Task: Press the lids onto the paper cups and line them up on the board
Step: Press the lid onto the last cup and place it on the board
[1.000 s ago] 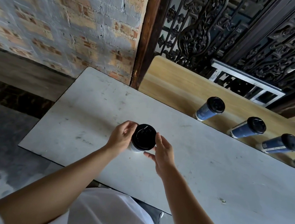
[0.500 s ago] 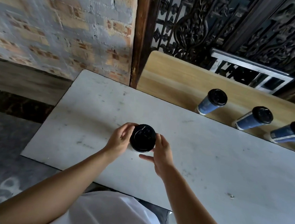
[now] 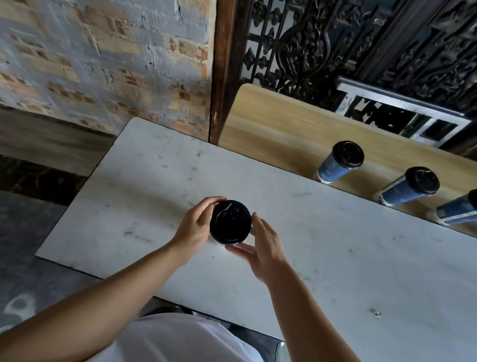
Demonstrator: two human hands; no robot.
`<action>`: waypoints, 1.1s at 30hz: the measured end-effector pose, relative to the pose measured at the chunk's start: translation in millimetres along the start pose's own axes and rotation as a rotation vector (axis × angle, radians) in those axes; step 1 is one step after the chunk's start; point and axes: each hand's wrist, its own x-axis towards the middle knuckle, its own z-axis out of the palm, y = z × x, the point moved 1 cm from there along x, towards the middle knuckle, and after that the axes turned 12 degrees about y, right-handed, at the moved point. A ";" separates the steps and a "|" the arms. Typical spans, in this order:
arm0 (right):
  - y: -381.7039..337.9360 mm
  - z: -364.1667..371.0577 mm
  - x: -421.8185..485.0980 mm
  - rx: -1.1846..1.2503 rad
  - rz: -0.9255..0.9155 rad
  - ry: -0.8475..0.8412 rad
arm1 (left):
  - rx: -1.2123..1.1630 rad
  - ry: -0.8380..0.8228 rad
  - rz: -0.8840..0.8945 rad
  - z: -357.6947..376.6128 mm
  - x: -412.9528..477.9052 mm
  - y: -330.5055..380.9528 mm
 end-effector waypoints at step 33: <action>12.6 -12.1 -2.3 -0.150 -0.201 0.045 | 0.050 -0.029 -0.158 0.0 0.0 10.8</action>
